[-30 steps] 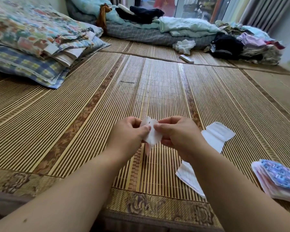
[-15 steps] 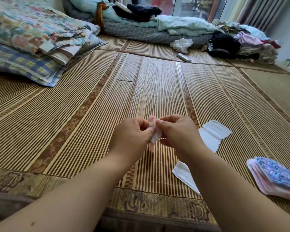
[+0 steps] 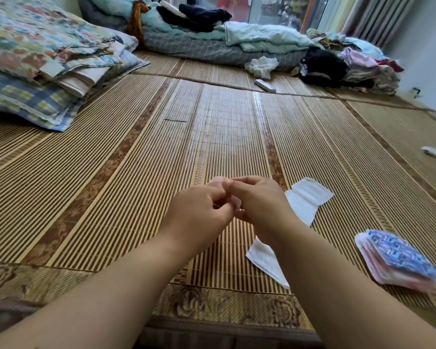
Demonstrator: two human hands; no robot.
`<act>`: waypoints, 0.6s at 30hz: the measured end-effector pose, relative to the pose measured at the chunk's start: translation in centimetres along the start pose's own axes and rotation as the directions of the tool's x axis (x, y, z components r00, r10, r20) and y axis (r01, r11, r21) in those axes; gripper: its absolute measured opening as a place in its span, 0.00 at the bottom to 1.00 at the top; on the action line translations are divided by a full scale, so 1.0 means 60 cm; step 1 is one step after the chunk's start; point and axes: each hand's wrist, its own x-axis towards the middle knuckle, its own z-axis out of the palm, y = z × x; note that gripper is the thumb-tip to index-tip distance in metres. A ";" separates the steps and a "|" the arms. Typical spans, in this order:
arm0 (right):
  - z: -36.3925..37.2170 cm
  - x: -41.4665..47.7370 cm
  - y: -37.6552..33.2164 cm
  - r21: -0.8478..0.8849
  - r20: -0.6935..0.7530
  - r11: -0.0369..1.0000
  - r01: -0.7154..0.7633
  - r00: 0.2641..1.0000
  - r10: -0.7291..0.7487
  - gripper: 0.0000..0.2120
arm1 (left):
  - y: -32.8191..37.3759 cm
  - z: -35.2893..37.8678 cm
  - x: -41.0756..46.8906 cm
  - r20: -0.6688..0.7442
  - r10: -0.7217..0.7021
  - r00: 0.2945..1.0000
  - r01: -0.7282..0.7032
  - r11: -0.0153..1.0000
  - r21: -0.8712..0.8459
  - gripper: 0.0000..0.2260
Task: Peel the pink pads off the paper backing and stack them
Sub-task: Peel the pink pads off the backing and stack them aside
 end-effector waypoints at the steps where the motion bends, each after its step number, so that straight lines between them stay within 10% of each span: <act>1: -0.004 0.002 -0.001 -0.016 -0.012 1.000 -0.011 1.000 0.011 0.04 | 0.001 0.001 0.000 0.018 0.027 0.999 -0.027 0.999 -0.022 0.08; 7: -0.037 0.005 -0.020 -0.255 0.094 0.963 0.087 0.993 -0.065 0.07 | -0.008 -0.002 0.009 0.053 -0.199 0.979 0.205 0.960 -0.188 0.20; 11: -0.056 0.005 -0.024 -0.059 0.152 0.994 0.093 0.985 -0.083 0.04 | -0.009 -0.006 0.010 0.392 -0.163 0.905 0.354 0.799 -0.485 0.09; 15: -0.074 -0.004 -0.015 0.083 0.220 0.996 -0.041 0.975 0.022 0.20 | -0.001 0.005 0.011 0.396 -0.214 0.893 0.443 0.573 -0.689 0.09; 18: -0.087 -0.016 -0.007 0.064 0.207 0.996 -0.067 0.977 0.053 0.10 | 0.008 0.018 0.012 0.390 -0.271 0.880 0.475 0.501 -0.724 0.09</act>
